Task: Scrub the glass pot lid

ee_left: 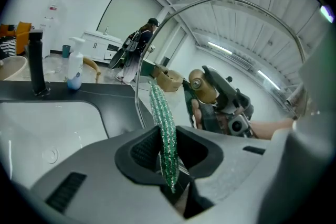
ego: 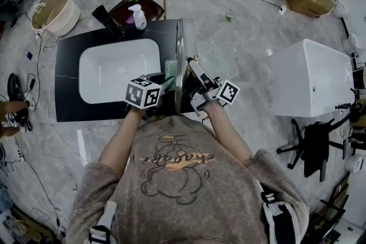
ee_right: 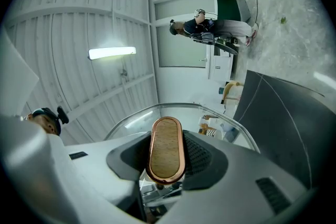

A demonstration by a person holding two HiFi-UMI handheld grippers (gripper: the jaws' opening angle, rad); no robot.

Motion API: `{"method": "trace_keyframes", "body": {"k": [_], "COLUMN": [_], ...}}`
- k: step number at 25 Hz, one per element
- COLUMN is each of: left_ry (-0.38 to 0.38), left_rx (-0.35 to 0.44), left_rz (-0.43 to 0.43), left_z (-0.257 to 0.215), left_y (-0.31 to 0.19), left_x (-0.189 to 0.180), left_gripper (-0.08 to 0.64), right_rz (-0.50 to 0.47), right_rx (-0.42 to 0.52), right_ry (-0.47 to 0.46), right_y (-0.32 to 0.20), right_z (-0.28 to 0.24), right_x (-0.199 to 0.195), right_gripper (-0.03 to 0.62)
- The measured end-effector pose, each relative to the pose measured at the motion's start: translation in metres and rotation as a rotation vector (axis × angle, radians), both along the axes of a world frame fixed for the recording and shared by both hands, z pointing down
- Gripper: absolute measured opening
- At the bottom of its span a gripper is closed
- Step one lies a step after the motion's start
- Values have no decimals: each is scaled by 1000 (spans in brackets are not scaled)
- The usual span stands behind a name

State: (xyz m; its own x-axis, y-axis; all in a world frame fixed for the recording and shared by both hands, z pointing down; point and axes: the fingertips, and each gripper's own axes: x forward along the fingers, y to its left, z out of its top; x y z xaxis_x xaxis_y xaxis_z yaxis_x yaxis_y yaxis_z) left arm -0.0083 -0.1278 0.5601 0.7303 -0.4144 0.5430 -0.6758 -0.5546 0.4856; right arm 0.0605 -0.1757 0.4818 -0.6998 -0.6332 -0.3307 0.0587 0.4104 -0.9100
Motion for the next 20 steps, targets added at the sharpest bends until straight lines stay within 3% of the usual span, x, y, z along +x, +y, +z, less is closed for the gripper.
{"method": "trace_keyframes", "body": {"k": [8,20], "left_ry": [74,147], "left_rx": [-28,-9], "left_rz": [106,172], "left_z": [-31,-85], "left_y": [29,47], "left_x": [10,25], "left_gripper": [84,86], "right_rz": [48,68], "right_rx": [-5,-37], "right_ry": [0,52], "right_y": [-12,-14], "right_z": [5,15], "right_x": [13,19], "right_gripper": [179,179]}}
